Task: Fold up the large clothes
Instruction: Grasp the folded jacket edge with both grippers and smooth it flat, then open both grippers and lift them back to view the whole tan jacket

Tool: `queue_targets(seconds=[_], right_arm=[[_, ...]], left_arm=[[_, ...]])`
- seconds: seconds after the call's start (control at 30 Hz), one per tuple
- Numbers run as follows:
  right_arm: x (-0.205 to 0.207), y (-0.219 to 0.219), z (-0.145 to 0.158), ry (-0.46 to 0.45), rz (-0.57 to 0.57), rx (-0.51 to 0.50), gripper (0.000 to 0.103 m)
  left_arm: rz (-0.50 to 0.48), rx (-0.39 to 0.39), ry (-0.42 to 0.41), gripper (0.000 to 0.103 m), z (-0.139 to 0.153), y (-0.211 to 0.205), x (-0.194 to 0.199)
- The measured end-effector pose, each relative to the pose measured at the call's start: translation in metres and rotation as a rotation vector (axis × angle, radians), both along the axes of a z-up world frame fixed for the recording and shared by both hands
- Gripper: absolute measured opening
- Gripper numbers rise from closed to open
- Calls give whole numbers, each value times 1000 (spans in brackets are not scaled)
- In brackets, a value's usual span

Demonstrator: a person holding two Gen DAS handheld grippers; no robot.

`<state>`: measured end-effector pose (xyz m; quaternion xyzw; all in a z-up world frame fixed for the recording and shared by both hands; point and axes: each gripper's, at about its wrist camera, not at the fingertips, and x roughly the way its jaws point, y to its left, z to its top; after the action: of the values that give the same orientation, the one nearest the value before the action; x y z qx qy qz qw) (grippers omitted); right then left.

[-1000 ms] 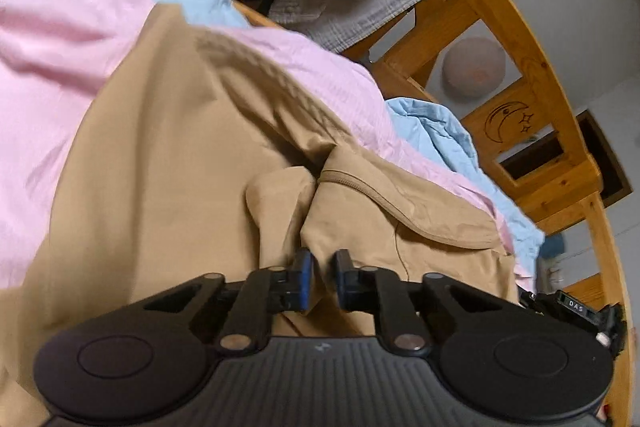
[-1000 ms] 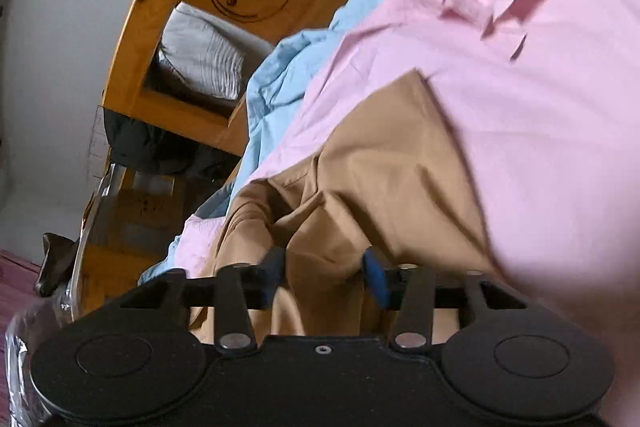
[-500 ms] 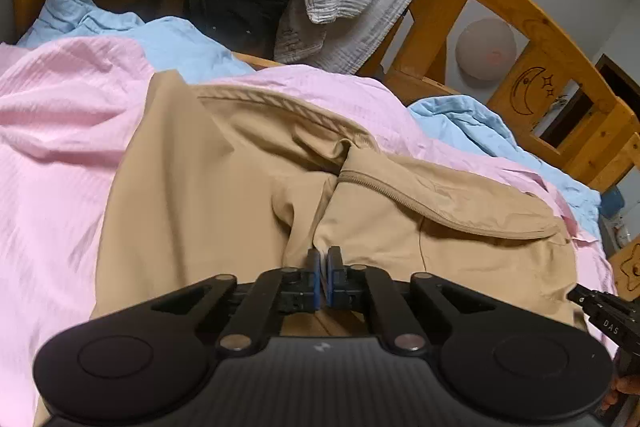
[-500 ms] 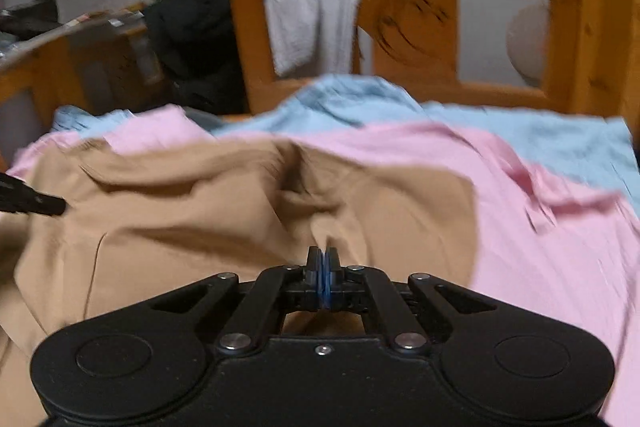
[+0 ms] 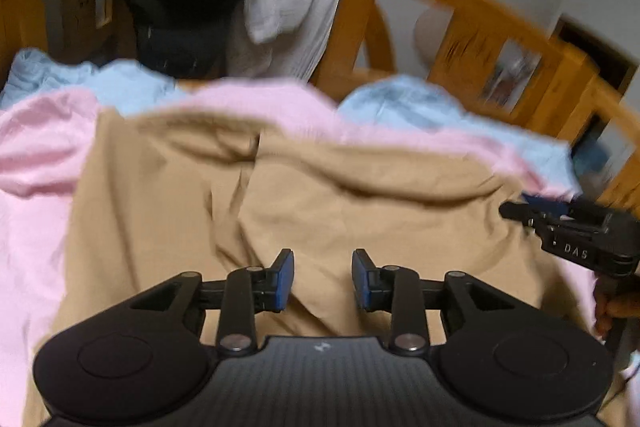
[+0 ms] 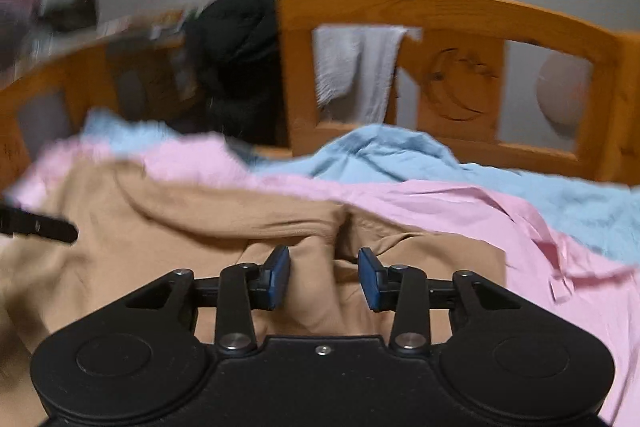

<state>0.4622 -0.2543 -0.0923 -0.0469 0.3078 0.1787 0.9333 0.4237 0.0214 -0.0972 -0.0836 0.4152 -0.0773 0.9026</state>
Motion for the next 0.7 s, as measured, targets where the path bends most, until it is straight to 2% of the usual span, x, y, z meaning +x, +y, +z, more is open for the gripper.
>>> queue_targets(seconds=[0.07,0.17,0.23,0.27,0.33,0.4,0.53,0.63,0.7], right_arm=[[11,12,-17,42,20,-62,42],[23,13,-34,76,12,-70,46],[19,8,-24,71,-15,-27,46],[12,5,-15,51,-23,-13,46],[-5,-2,3,-2,-37,11,46],[-18,-4,13,-32,-14,19,48],[-14,11,-9,46,19,-48,49],[-6,13,-30,102,2,-54,49],[-11,8,-20,100,-14,-22,49]], left_arm=[[22,-10,56,35,-18,0,11],[40,-29,79,35,-31,2,16],[50,-34,75,38,-22,4,11],[50,-40,62,46,-16,7,5],[47,-49,17,57,-6,10,-11],[16,-43,-7,60,-3,8,-23],[8,28,77,60,-23,-3,-11],[42,-16,83,60,-26,2,-7],[49,-45,70,64,-16,7,-15]])
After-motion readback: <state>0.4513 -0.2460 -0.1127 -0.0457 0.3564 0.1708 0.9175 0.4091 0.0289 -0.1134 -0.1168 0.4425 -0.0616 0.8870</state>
